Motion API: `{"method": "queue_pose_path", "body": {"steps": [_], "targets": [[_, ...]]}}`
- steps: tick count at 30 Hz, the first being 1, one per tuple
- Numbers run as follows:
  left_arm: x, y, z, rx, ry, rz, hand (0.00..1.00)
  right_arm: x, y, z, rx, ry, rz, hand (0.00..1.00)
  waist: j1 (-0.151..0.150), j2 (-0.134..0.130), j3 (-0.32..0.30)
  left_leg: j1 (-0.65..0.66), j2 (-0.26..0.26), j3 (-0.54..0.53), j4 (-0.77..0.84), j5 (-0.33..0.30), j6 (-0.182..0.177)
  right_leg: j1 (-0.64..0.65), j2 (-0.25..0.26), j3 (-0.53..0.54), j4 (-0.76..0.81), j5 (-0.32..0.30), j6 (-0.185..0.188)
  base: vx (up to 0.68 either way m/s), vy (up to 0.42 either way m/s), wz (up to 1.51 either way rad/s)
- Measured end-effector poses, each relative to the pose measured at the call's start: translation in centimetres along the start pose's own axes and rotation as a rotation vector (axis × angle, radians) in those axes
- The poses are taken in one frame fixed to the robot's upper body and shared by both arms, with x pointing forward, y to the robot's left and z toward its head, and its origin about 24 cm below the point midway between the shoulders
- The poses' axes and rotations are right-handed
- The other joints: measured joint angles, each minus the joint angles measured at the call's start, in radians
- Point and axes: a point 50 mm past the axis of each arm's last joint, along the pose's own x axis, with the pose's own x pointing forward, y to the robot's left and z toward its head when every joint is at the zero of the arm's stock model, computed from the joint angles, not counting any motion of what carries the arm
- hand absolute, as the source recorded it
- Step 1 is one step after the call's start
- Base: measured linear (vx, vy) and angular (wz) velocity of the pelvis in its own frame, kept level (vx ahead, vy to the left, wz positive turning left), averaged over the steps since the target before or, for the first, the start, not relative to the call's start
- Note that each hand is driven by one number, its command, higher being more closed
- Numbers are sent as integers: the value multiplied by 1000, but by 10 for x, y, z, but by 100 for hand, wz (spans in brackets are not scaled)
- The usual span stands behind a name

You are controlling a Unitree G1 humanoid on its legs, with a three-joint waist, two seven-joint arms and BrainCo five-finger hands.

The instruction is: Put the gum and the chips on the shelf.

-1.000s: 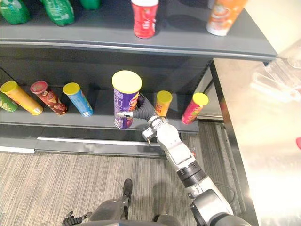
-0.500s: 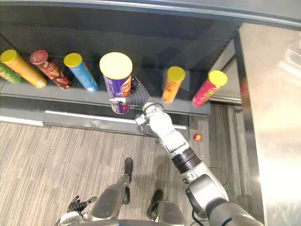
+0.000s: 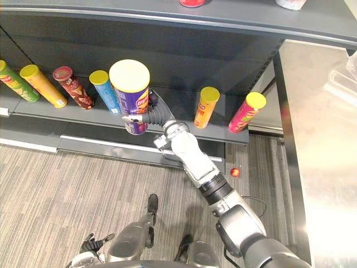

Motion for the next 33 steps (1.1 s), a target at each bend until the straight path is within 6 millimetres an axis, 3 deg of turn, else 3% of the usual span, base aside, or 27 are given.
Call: {"method": "queue_pose_path", "body": {"steps": [3, 4, 6, 7, 8, 9, 10, 12, 14, 21, 24, 29, 33], "targets": [[-5, 5, -16, -72, 51, 18, 0, -9, 10, -18, 13, 63, 68, 100, 14, 3, 0, -35, 7, 20, 194, -79, -15, 56, -18, 0, -20, 2, -3, 0, 0, -14], [-6, 7, -20, -67, 60, 21, 0, -13, 13, -21, 23, 69, 90, 100, 10, 4, -2, -67, 47, 97, 353, -170, 44, 56, -26, 1, -15, 4, 0, 15, 59, -23], [-7, 10, -25, -49, 72, 32, 0, -19, 18, -28, 37, 92, 111, 100, 0, -2, -7, -69, 102, 187, 468, -240, 49, 56, -49, -4, -6, 6, 3, 71, 103, 0], [-9, 11, -29, -21, 77, 33, 0, -23, 19, -33, 45, 110, 116, 100, -24, -3, -17, -47, 138, 226, 443, -256, 39, 55, -61, -16, -1, 11, 12, 157, 167, 39], [-7, 10, -25, -14, 69, 27, 0, -25, 17, -35, 43, 120, 114, 100, -49, 2, -21, -9, 119, 214, 335, -254, 11, 49, -67, -31, -2, 18, 25, 148, 171, 46], [-6, 9, -22, -11, 61, 26, 0, -26, 16, -36, 42, 124, 108, 100, -54, -2, -22, 13, 98, 213, 282, -251, 8, 46, -74, -38, -12, 28, 38, 120, 214, 82], [-3, 5, -12, 7, 27, 9, 0, -26, 10, -39, 43, 137, 80, 100, -60, -20, -33, 36, 34, 186, 167, -197, 25, 49, -105, -66, -36, 49, 60, 75, 167, 70], [-3, 4, -11, 42, 15, 2, 0, -25, 8, -41, 41, 146, 67, 100, -57, -19, -37, 54, 15, 174, 128, -179, 31, 56, -115, -75, -38, 64, 66, 52, 105, 47], [-4, 3, -10, 67, 9, -5, 0, -24, 7, -39, 35, 139, 50, 100, -37, -21, -43, 83, 7, 164, 71, -152, 35, 61, -114, -76, -37, 98, 63, 22, 72, 16], [-2, 11, -12, 133, 9, 6, 0, -32, -2, -45, 20, 144, -45, 100, -39, -33, -57, 170, -24, 140, -136, -51, 16, 32, -128, -52, 20, 101, 57, -103, 40, 2], [-1, 10, -9, 133, 6, -15, 0, -36, -12, -47, -5, 150, -99, 100, -36, -35, -57, 128, -29, 128, -151, -41, 18, -8, -130, -48, 28, 97, 56, -112, 30, 16], [0, 13, -8, 108, 10, -26, 0, -35, -12, -46, -41, 143, -102, 100, -31, -35, -57, 107, -33, 113, -151, -36, 17, -17, -123, -19, 21, 90, 47, -72, 12, 19], [1, 9, -4, 89, 0, -52, 0, -17, -12, -28, -89, 72, -129, 100, -25, -23, -45, 37, -5, 115, -150, -4, 1, -60, -81, 6, -18, 80, 61, -83, -73, 14]]}}
